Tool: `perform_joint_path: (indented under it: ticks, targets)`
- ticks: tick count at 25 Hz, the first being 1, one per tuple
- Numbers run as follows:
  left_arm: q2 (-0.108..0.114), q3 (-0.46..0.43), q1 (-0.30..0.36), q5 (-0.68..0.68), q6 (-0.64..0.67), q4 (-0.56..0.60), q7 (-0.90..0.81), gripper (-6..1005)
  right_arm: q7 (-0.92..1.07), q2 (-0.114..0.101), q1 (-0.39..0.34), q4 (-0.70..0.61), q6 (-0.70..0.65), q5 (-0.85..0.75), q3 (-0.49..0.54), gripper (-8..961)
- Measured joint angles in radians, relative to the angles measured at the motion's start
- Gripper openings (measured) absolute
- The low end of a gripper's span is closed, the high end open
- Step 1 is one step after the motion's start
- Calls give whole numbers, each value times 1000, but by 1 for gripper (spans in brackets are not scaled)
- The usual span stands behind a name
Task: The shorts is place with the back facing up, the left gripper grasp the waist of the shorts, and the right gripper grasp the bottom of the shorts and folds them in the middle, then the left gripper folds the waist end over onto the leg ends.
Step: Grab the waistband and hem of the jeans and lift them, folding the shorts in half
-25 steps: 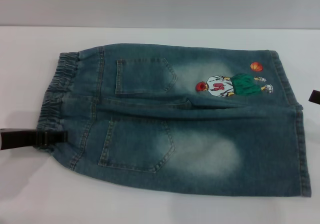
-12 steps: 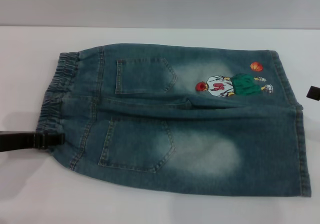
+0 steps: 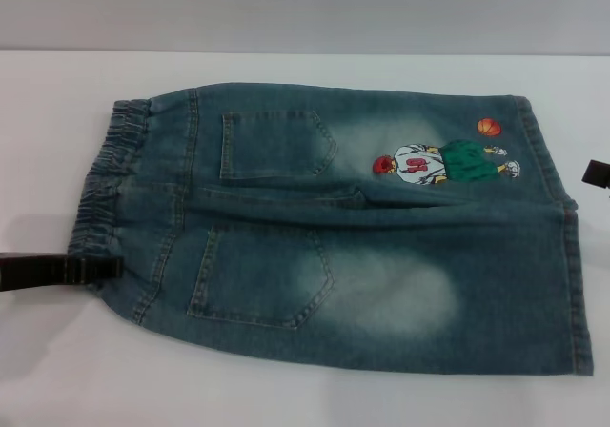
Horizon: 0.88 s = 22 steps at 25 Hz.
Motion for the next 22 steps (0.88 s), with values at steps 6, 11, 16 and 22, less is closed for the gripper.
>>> perform_joint_path:
  ticks: [6, 11, 16, 22]
  targets:
    - [0, 0, -3, 5, 0, 5, 0, 862, 0, 1, 1, 4, 2, 1, 0, 671]
    - [0, 0, -5, 8, -6, 9, -1, 861, 0, 2, 1, 5, 6, 2, -1, 671]
    - [0, -1, -6, 9, -12, 9, -1, 861, 0, 2, 4, 6, 12, 1, 0, 671]
    - [0, 4, -7, 10, -15, 9, -1, 860, 0, 2, 5, 6, 17, 2, -2, 670]
